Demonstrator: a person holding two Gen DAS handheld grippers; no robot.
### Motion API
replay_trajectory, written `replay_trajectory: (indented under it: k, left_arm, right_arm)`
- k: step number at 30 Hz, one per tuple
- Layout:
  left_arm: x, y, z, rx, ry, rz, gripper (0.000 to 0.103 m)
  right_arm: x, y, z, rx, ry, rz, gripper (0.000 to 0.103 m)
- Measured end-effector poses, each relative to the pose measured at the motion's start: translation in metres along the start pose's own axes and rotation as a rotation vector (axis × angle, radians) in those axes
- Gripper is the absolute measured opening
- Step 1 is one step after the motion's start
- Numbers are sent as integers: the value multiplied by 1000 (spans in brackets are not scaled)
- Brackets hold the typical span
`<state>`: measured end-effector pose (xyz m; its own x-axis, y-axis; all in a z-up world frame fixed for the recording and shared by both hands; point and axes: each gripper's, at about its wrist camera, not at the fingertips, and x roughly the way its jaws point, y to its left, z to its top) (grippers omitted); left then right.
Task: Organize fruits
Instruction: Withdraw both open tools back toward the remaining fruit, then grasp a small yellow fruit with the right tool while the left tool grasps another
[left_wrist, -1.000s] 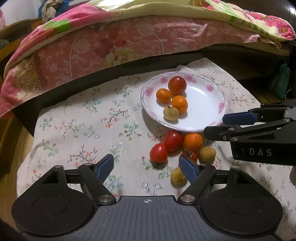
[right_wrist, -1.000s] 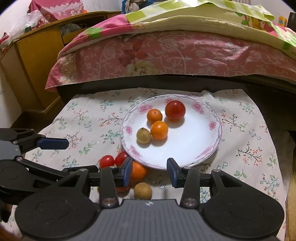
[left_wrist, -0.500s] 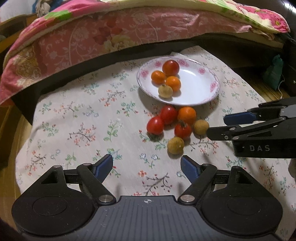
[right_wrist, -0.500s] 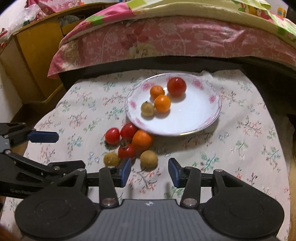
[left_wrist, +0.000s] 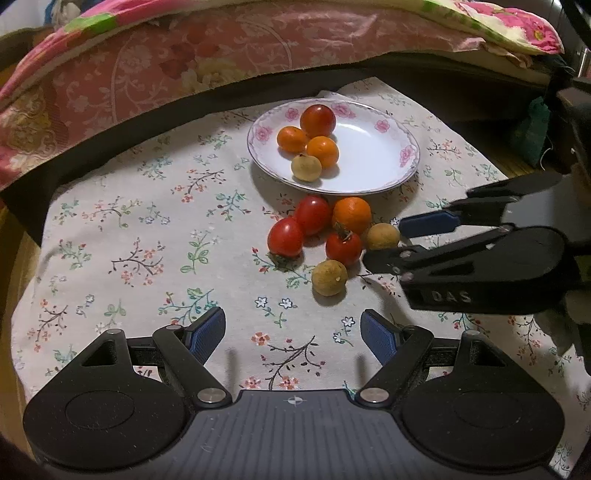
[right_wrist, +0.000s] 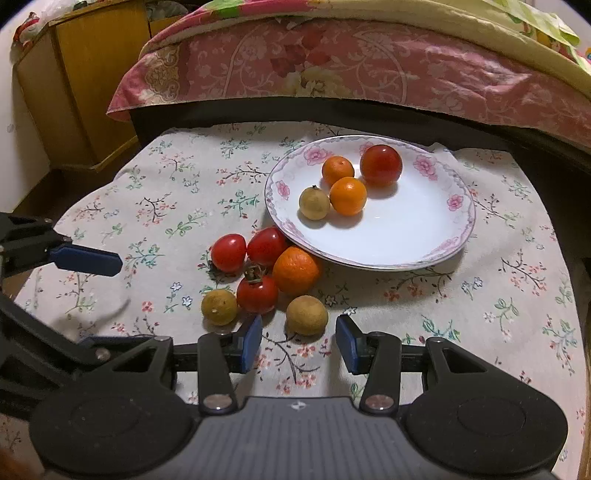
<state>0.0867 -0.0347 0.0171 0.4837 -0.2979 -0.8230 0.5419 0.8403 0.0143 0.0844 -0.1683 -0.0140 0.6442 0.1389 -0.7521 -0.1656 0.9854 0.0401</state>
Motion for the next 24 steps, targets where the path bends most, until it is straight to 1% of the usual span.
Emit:
replay_trajectory:
  k: [3, 5, 8, 13, 15, 19, 21, 24]
  left_arm:
    - [2, 1, 0, -3, 0, -8, 85]
    - [3, 1, 0, 0, -8, -11, 85]
    - [6, 0, -1, 14, -17, -7, 85]
    - [11, -4, -1, 33, -26, -2, 82]
    - [13, -5, 1, 35, -32, -7, 77]
    - [18, -10, 6, 37, -52, -9, 71]
    - [22, -13, 8, 38, -54, -8, 65]
    - [28, -17, 9, 44, -56, 1, 59]
  right_arm:
    - [4, 0, 2, 8, -3, 12, 41]
    - [3, 3, 3, -4, -8, 15, 36]
    - [3, 8, 2, -29, -2, -2, 26]
    - [1, 0, 1, 7, 4, 13, 25]
    - [-1, -2, 1, 12, 2, 17, 25]
    - [-9, -9, 0, 35, -2, 16, 25]
    - [-12, -13, -1, 53, 0, 23, 25]
    - [-12, -16, -4, 64, 10, 25, 25]
